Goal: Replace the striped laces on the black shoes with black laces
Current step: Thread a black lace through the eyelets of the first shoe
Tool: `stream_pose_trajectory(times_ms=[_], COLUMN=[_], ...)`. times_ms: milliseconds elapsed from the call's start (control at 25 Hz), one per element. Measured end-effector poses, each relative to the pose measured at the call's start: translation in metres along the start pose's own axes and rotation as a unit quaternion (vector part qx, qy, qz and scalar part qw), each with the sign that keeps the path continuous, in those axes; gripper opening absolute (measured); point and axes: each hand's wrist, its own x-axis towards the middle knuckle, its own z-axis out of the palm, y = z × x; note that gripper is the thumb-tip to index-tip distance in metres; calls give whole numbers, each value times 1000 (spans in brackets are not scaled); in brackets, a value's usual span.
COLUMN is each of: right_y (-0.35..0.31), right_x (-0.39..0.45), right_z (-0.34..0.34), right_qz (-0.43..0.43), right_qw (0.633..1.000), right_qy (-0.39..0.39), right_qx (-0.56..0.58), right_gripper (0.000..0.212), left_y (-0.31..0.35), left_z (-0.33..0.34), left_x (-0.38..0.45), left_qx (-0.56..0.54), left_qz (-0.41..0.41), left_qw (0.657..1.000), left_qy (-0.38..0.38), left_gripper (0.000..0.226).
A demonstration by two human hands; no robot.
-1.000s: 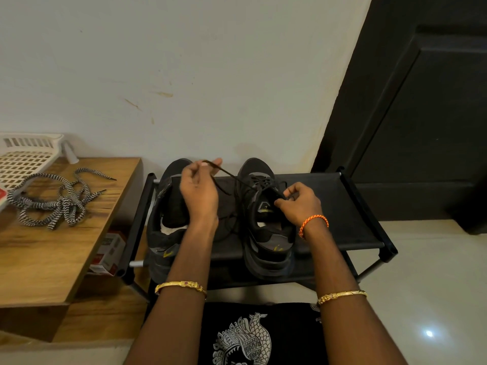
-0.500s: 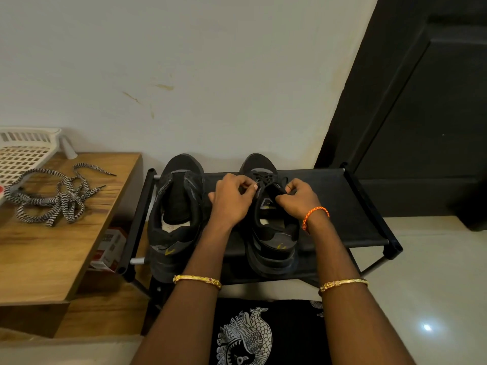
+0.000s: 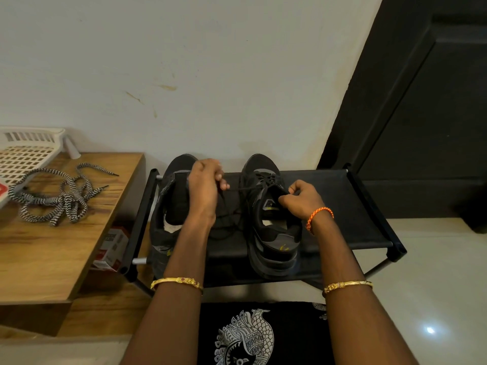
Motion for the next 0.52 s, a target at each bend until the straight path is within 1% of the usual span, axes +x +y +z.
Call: stream_pose_trajectory(times_ms=[40,80,120,160,240,360,400,440,520], right_y=[0,0,-1,-1,-1,-1,-1,-1,-1], right_x=[0,0,0,0,-1,0,0,0,-1], right_z=[0,0,0,0,0,0,1,1,1], right_qz=[1,1,2,2,1,4,5,7,9], right_qw=[1000,1000,1000,1000,1000,1000,1000,1000,1000], right_qy=[3,6,7,5,1,4,6,8,16], right_qx=[3,3,2,1,-1,-1,-2,-4,-6], right_gripper=[24,24,24,24,25,26,25,25,26], left_y=[-6,-12,-18,-23,-30,-30,-29,-29,-27], left_z=[3,6,10,13,19,23,23,23,24], left_x=[-3,-6,-8,-9,-7,-5,-6,-7,-10], left_qx=[134,242,315,363,422,493,502,497,465], left_qz=[10,23,35,47,57,41,35,29,12], left_qw=[991,969,945,924,896,863,859,863,882], left_qy=[-14,-44,-80,-109,-124,-106,-96,-87,-79], left_gripper=[14,11,11,12,15,11,12,14,18])
